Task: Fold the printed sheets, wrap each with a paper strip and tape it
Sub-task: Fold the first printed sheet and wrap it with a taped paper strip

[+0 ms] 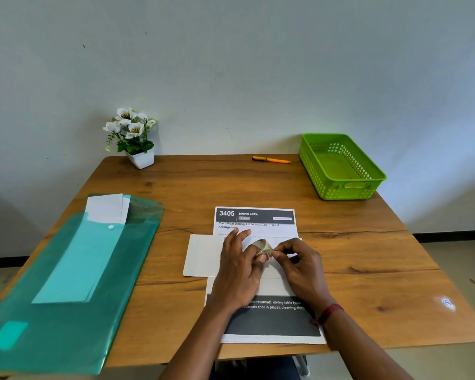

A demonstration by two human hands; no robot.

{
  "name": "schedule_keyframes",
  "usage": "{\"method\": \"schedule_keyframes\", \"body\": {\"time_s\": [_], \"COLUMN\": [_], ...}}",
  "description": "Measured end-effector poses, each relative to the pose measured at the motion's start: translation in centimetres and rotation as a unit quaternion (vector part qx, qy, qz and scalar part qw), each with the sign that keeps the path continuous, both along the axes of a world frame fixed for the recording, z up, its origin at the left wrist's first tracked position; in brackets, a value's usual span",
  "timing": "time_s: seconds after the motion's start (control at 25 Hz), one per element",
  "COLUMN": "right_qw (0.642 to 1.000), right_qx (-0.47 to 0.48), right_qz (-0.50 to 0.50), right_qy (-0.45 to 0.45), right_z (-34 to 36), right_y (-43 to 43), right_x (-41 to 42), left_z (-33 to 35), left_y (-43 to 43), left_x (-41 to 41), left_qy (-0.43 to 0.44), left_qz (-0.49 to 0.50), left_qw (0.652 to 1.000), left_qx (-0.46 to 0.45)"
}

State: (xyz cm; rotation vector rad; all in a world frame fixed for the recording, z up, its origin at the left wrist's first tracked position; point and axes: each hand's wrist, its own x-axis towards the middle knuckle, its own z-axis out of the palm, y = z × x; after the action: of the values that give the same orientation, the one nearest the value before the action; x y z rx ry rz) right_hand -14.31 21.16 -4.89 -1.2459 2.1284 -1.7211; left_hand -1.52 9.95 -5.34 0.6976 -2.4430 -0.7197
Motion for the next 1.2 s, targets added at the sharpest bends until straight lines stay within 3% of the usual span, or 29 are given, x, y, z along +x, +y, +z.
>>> {"method": "schedule_keyframes", "body": {"time_s": [0.72, 0.92, 1.2], "right_qw": [0.999, 0.991, 0.985], "right_qx": [-0.023, -0.049, -0.051], "right_qz": [0.021, 0.018, 0.010], "right_qy": [-0.045, -0.124, -0.165], "right_z": [0.2, 0.2, -0.7], "right_y": [0.2, 0.3, 0.3], "right_x": [0.1, -0.4, -1.0], "left_z": [0.3, 0.5, 0.4], "left_y": [0.1, 0.1, 0.0], "left_x": [0.1, 0.2, 0.1], "left_qy": [0.008, 0.020, 0.021], "left_qz": [0.009, 0.013, 0.021], "left_qw": [1.000, 1.000, 0.999], "left_qx": [-0.003, 0.013, 0.012]}}
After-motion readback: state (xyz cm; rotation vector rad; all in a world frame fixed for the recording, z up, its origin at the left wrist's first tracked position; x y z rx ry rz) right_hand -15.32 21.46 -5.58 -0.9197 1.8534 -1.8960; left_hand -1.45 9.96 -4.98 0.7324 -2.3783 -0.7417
